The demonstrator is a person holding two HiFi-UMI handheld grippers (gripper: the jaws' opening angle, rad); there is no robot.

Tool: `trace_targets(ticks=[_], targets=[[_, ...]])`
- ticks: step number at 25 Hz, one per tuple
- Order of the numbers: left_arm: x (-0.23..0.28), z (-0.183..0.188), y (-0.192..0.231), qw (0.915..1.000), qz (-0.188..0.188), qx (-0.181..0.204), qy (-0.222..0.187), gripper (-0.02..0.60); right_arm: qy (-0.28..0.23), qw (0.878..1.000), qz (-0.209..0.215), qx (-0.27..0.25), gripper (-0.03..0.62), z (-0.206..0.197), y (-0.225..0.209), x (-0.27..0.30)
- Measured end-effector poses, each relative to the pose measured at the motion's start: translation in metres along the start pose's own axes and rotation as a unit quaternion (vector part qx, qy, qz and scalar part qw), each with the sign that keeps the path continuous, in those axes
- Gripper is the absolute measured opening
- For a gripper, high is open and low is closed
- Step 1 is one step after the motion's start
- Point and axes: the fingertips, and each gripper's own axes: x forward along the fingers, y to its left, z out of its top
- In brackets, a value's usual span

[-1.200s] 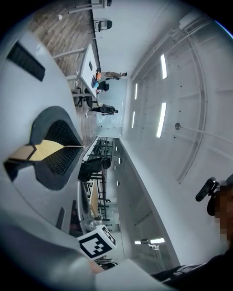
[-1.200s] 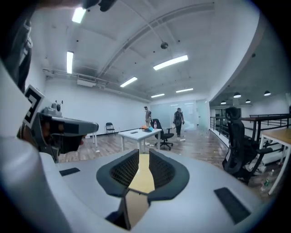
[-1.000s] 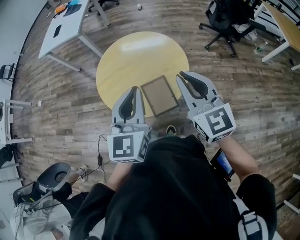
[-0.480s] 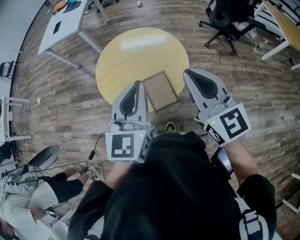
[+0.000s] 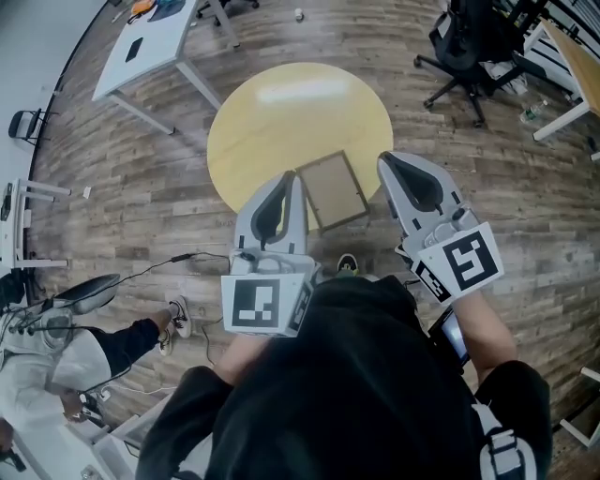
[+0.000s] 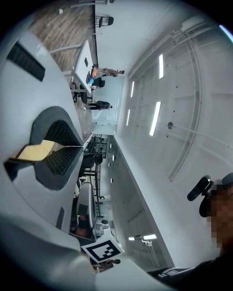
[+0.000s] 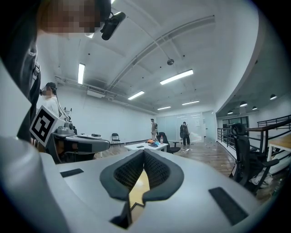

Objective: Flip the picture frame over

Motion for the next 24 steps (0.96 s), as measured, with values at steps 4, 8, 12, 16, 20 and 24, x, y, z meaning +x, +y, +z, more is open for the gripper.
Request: trace_targets(ticks=[4, 8, 12, 16, 20, 24], targets=[[-0.001, 0.001, 0.002, 1.0000, 0.006, 0.001, 0.006, 0.028, -0.002, 1.000, 0.002, 0.003, 0.018, 0.001, 0.002, 0.002], [-0.002, -0.001, 0.004, 1.0000, 0.003, 0.007, 0.005, 0.028, 0.002, 1.000, 0.002, 0.001, 0.018, -0.001, 0.002, 0.006], [-0.001, 0.002, 0.002, 0.9999, -0.003, 0.014, 0.001, 0.028, 0.005, 1.000, 0.006, -0.008, 0.018, 0.000, 0.002, 0.008], [0.003, 0.007, 0.006, 0.9999, 0.004, 0.010, 0.001, 0.029, -0.001, 1.000, 0.002, -0.009, 0.018, 0.006, -0.003, 0.010], [0.007, 0.006, 0.001, 0.9999, -0.003, 0.011, 0.002, 0.028, 0.000, 1.000, -0.001, -0.016, 0.018, 0.009, -0.007, 0.008], [0.010, 0.001, -0.008, 0.9998, -0.015, 0.007, -0.008, 0.028, 0.004, 1.000, -0.001, -0.028, 0.018, 0.005, -0.009, 0.004]])
